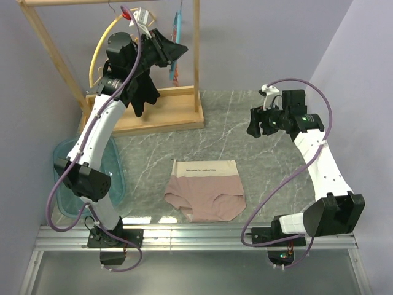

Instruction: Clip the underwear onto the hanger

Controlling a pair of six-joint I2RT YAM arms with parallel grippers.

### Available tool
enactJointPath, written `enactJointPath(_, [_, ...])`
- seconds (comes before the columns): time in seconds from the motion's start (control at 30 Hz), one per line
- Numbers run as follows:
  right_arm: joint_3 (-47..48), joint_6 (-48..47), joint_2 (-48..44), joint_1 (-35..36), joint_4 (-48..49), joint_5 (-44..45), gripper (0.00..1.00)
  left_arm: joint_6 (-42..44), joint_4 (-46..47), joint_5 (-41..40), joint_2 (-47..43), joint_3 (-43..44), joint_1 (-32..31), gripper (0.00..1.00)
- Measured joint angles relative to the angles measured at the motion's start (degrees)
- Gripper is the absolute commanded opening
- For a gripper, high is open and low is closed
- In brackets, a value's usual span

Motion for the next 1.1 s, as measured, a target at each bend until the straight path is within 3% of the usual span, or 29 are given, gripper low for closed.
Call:
enactJointPath(0.07, [-0.44, 0.02, -0.9, 0.0, -0.02, -0.15, 0.72, -2.43, -0.96, -0.04, 0.02, 0.13, 0.04, 0.06])
enactJointPath(0.17, [-1.33, 0.17, -2.05, 0.0, 0.0, -0.35, 0.72, -5.31, -3.56, -0.72, 0.59, 1.14, 0.68, 0.0])
enactJointPath(0.73, [-1.77, 0.26, -2.34, 0.0, -0.39, -2.03, 0.72, -5.01, -1.01, -5.4, -2.49, 1.88, 1.68, 0.0])
enactJointPath(0.93, [-1.75, -0.04, -2.34, 0.0, -0.44, -2.67, 0.72, -5.01, -1.07, -5.51, -7.61, -3.72, 2.95, 0.0])
enactJointPath(1.1, [-1.68, -1.01, -2.34, 0.0, -0.44, -2.84, 0.72, -4.81, -0.39, -3.8, -16.22, -13.9, 4.76, 0.0])
